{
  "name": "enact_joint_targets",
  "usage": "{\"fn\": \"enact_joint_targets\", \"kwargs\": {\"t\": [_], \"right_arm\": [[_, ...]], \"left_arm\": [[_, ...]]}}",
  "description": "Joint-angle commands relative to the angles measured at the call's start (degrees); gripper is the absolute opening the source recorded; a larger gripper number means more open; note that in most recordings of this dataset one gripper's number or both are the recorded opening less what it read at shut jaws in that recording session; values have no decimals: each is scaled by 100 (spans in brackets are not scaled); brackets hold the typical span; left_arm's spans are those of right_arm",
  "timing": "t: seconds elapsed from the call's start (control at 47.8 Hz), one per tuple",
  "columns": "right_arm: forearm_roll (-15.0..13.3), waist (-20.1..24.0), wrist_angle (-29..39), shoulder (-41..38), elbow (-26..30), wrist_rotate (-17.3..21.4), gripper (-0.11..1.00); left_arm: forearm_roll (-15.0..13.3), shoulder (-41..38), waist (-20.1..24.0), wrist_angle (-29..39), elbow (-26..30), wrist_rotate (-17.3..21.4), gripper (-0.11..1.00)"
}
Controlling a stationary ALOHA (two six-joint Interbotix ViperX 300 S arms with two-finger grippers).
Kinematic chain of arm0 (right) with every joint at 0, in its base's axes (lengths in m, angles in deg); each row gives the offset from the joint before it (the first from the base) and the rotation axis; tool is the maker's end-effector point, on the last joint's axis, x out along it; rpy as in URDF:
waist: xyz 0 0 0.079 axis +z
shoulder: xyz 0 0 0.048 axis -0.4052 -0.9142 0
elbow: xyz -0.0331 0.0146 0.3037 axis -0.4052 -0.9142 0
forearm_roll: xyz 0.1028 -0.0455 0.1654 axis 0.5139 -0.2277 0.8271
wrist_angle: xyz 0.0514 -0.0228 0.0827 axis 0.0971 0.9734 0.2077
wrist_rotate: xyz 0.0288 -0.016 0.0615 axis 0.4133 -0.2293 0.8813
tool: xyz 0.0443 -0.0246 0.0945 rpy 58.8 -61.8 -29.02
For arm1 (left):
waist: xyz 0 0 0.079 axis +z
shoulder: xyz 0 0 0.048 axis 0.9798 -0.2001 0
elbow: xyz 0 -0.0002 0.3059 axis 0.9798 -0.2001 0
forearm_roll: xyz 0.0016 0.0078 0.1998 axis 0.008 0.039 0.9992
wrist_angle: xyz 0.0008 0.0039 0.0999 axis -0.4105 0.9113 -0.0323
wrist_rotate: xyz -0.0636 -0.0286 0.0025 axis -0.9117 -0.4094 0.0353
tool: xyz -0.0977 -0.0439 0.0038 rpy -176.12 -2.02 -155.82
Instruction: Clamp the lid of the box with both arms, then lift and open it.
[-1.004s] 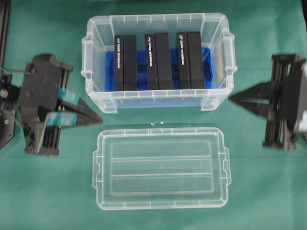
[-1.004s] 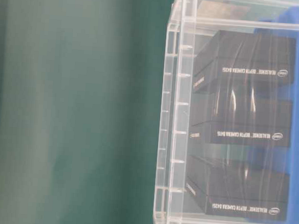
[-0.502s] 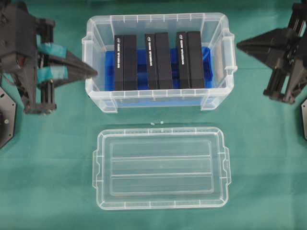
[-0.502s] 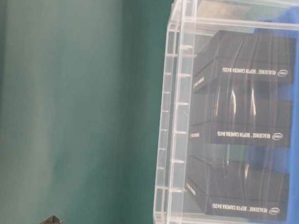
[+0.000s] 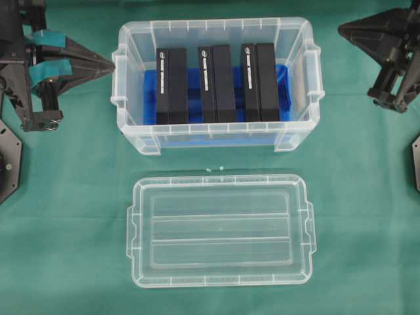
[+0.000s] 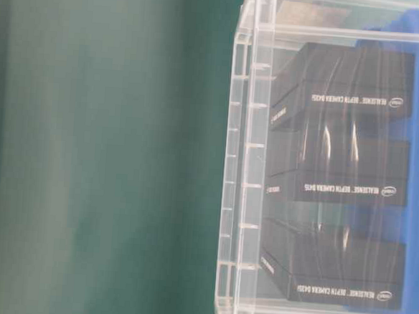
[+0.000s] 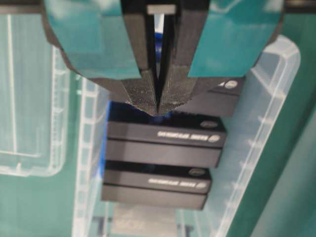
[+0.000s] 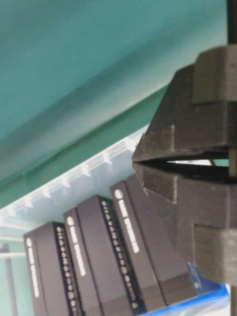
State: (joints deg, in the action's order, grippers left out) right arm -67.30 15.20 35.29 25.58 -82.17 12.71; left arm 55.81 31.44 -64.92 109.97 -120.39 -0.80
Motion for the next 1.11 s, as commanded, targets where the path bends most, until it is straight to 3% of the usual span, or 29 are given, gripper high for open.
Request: {"fn": "enact_joint_targets", "kwargs": {"t": [0.0,0.314,0.586,1.087], "right_arm": [[-35,-114,-202,26,-18,0,0],[-35,-378,-659,26,-378,18,0],[-35,-483,-1081,26,-545,26,0],[-35,-501,-1151,35,-624,26,0]], "left_arm": [[-18,79,79,-237,-79,9,1],[-18,229,193,-940,-598,9,1],[-18,229,193,-1160,-738,0,1],[-26,255,193,-1187,-738,-9,1]]}}
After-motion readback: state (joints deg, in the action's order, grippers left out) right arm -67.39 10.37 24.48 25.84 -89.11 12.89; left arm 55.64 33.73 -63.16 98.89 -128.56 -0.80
